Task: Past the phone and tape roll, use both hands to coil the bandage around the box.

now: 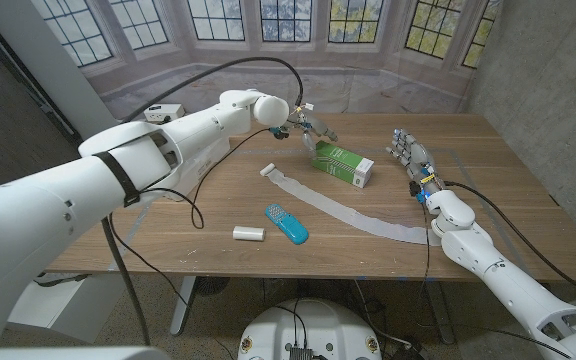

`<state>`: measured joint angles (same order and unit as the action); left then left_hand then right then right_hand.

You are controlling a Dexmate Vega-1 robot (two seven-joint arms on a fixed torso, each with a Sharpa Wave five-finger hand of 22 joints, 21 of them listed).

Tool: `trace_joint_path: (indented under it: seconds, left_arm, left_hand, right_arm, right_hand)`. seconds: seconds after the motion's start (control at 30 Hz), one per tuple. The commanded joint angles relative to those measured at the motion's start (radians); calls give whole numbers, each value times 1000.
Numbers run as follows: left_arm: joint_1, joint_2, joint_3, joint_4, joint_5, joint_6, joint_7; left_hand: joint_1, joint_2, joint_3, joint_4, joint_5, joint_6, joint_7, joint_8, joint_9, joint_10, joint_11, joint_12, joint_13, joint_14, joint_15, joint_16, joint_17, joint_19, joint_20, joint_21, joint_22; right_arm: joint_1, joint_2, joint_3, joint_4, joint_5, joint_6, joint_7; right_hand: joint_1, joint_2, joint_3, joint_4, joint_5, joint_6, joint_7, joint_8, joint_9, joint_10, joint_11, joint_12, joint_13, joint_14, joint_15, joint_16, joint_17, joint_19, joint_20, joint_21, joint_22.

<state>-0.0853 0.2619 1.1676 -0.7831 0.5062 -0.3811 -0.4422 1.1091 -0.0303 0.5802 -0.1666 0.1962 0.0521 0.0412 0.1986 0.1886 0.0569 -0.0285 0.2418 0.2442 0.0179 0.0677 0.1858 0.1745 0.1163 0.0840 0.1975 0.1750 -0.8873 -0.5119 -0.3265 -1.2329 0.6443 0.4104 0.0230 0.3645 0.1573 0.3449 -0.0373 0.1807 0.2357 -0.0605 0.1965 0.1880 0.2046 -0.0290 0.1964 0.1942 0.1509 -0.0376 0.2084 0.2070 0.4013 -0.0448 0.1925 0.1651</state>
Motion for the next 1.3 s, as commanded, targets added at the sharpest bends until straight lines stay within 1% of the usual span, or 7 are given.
trace_joint_path:
  seconds: [0.03, 0.23, 0.67, 0.8, 0.9, 1.2, 1.3]
  left_arm:
    - [-27, -59, 37, 117, 5, -39, 48]
    - [-40, -88, 57, 174, -1, -54, 62]
    - [-42, -105, 89, 207, -1, -50, 96]
    - [-32, -91, 93, 186, 6, -41, 124]
    - [-19, -73, 92, 147, 17, -19, 147]
    - [17, -41, 85, 77, 49, 27, 220]
    - [26, -34, 85, 58, 62, 42, 236]
  left_hand:
    - [15, 1, -6, 2, 1, 10, 2, 6, 5, 14, 0, 7, 7, 10, 2, 6, 5, 11, 1, 3, 2]
    - [17, 3, -9, 3, 2, 18, 3, 8, 5, 19, -2, 12, 11, 13, 0, 6, 6, 15, -1, 4, 2]
    - [24, 9, -19, 5, 5, 65, 5, 23, 9, 51, -10, 39, 26, 42, -7, 12, 7, 29, 1, 8, 2]
    - [29, 12, -25, 5, 7, 91, -3, 30, 11, 69, -14, 55, 37, 65, -15, 17, 7, 43, 0, 12, 3]
    - [34, 15, -28, 4, 8, 107, -7, 34, 12, 81, -16, 65, 43, 78, -23, 19, 8, 50, 0, 13, 3]
    - [56, 19, -51, 3, 18, 220, -41, 66, 28, 161, -52, 135, 82, 168, -57, 30, 10, 103, -6, 25, 5]
    - [59, 20, -59, 4, 19, 242, -48, 73, 33, 173, -56, 149, 93, 190, -67, 32, 12, 114, -8, 27, 6]
  right_arm:
    - [11, 5, -2, 29, 8, -1, 16]
    - [12, 6, -3, 37, 10, 0, 19]
    - [18, 11, -5, 57, 14, 3, 33]
    - [19, 10, -6, 60, 15, 3, 37]
    - [20, 11, -6, 66, 17, 4, 41]
    - [17, 10, -6, 73, 22, 5, 50]
    - [17, 10, -6, 75, 24, 5, 54]
  right_hand:
    - [-9, -2, 4, -5, 0, -1, 7, -1, 4, 3, 1, 0, 2, 6, -43, 4, 2, 9, -36, 1, 5]
    - [-9, -2, 4, -7, 0, 0, 7, 0, 4, 3, 2, 0, 2, 5, -43, 4, 2, 8, -35, 1, 5]
    - [-11, -1, 5, -8, 0, 0, 8, 0, 4, 3, 1, 0, 3, 5, -43, 5, 2, 9, -33, 1, 5]
    - [-12, -1, 5, -9, 0, 0, 7, 0, 4, 4, 2, 1, 3, 5, -42, 4, 3, 9, -33, 1, 5]
    - [-13, -1, 5, -9, 0, -1, 8, 0, 4, 4, 3, 1, 3, 4, -43, 4, 3, 9, -34, 1, 5]
    - [-13, -1, 5, -10, 0, 0, 7, 0, 4, 4, 3, 1, 3, 4, -43, 5, 3, 9, -33, 1, 5]
    - [-13, -1, 6, -11, 0, -1, 6, 0, 4, 4, 1, 1, 3, 4, -44, 5, 3, 10, -33, 1, 5]
